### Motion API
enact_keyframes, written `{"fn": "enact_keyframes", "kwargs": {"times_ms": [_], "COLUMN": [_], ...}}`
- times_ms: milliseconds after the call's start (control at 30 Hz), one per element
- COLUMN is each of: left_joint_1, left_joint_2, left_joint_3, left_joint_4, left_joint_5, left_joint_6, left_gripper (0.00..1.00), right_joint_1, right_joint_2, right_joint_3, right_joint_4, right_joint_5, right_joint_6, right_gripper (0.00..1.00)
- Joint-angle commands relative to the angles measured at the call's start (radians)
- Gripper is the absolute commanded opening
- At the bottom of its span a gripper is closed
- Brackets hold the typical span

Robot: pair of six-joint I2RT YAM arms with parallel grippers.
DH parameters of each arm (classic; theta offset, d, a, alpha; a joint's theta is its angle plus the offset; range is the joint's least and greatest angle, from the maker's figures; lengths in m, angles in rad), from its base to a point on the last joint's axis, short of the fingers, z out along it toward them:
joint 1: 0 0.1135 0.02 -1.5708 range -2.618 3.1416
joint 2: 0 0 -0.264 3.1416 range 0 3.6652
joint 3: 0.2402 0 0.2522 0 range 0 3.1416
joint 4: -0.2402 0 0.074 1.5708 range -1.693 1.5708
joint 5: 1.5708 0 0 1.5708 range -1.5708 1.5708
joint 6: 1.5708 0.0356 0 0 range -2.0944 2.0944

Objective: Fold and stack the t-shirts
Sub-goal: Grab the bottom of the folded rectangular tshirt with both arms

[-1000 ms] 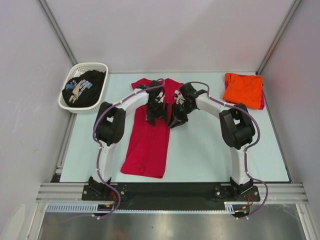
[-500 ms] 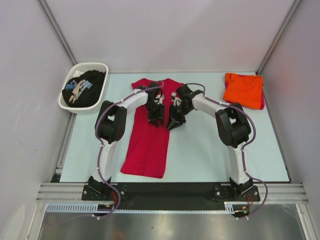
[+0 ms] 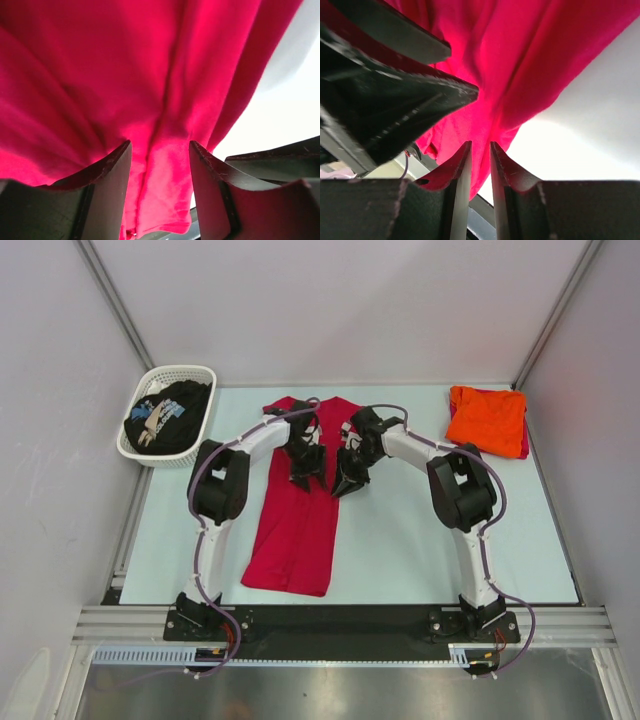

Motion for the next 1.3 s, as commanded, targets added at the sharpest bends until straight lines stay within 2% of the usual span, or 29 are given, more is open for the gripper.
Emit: {"fn": "enact_keyframes", "kwargs": {"times_ms": [0,200,300,433,500,633,700,800,833,900,1000,1267], "left_joint_1": [0.02,0.023,0.023,0.023,0.023,0.02,0.019,0.019,0.019,0.017,0.017,0.022], "left_joint_2": [-0.007,0.041,0.041,0.052,0.055,0.059,0.062,0.07,0.075,0.084,0.092,0.061], "left_joint_3": [0.043,0.065,0.058,0.074,0.072,0.068,0.065,0.058,0.058,0.058,0.065,0.106], "left_joint_4": [-0.002,-0.008,0.005,0.01,0.012,0.013,0.016,0.018,0.021,0.021,0.016,-0.039], "left_joint_5": [-0.02,0.032,0.042,0.062,0.075,0.09,0.092,0.104,0.113,0.119,0.105,0.015], "left_joint_6": [0.031,0.04,0.042,0.04,0.042,0.042,0.045,0.048,0.048,0.048,0.045,0.066], "left_gripper": [0.55,0.54,0.43,0.39,0.4,0.51,0.5,0.38,0.31,0.26,0.01,0.0], "right_joint_1": [0.003,0.003,0.003,0.002,0.002,0.003,0.002,0.006,0.009,0.011,0.012,0.016], "right_joint_2": [0.012,0.02,0.023,0.023,0.023,0.027,0.034,0.038,0.038,0.037,0.034,0.034], "right_joint_3": [0.056,0.063,0.07,0.068,0.07,0.074,0.077,0.077,0.073,0.068,0.065,0.082], "right_joint_4": [-0.022,-0.022,-0.025,-0.028,-0.028,-0.026,-0.029,-0.031,-0.032,-0.032,-0.046,-0.068], "right_joint_5": [-0.018,-0.025,-0.021,-0.021,-0.021,-0.017,-0.012,0.001,0.012,0.032,0.072,0.106], "right_joint_6": [-0.016,-0.012,-0.012,-0.014,-0.012,-0.009,-0.009,-0.009,-0.012,-0.017,-0.023,-0.032], "right_gripper": [0.26,0.26,0.26,0.26,0.26,0.26,0.26,0.26,0.26,0.26,0.26,0.27]}}
